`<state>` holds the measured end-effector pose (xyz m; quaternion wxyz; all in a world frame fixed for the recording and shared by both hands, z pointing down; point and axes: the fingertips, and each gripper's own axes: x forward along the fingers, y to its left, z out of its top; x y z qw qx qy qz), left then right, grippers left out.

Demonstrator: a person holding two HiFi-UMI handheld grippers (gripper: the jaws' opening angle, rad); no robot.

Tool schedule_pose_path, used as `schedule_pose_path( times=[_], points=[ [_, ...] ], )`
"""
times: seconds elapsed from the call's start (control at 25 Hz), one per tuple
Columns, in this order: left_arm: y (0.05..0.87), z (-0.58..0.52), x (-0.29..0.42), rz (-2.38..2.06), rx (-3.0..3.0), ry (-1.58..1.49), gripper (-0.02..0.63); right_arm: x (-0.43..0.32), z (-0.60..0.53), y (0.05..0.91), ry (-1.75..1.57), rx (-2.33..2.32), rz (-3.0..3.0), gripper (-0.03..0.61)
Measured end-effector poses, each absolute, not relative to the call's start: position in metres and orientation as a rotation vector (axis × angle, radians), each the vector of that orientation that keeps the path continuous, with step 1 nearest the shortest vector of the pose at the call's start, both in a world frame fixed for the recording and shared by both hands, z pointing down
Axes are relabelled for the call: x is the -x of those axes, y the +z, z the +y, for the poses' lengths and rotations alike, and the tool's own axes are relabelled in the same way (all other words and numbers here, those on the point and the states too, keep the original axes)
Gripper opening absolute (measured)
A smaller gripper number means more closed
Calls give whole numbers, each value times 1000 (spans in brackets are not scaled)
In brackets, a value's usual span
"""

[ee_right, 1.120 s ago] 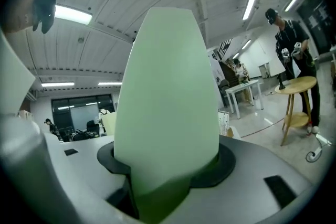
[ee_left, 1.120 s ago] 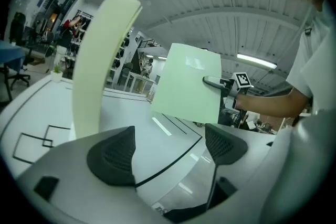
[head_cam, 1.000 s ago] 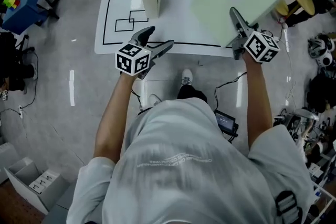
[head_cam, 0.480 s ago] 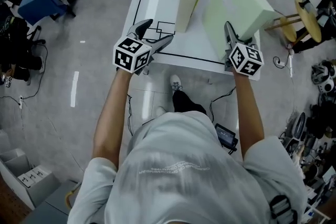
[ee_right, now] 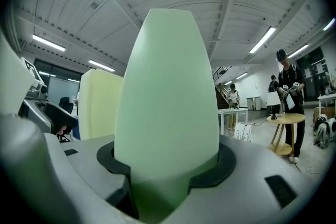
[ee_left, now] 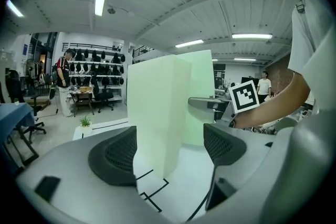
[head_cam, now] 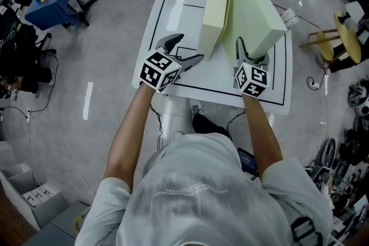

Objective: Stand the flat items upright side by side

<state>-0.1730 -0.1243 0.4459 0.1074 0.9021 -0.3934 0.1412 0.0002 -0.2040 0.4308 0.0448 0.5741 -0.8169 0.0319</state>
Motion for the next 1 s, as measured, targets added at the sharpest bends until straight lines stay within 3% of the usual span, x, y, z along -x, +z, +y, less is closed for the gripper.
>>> schedule_pose_path(
  times=[0.52, 0.64, 0.76, 1.0],
  points=[
    [467, -170, 148, -1003, -2678, 409, 408, 39, -227, 458, -19, -1623, -2560, 321],
    [471, -172, 147, -996, -2692, 431, 404, 57, -217, 466, -56, -1427, -2631, 359],
    [473, -175, 148, -1015, -2710, 471, 325, 74, -208, 479, 8, -1235, -2685, 395],
    [474, -175, 144, -985, -2758, 510, 314, 84, -188, 486, 123, -869, -2758, 432]
  ],
)
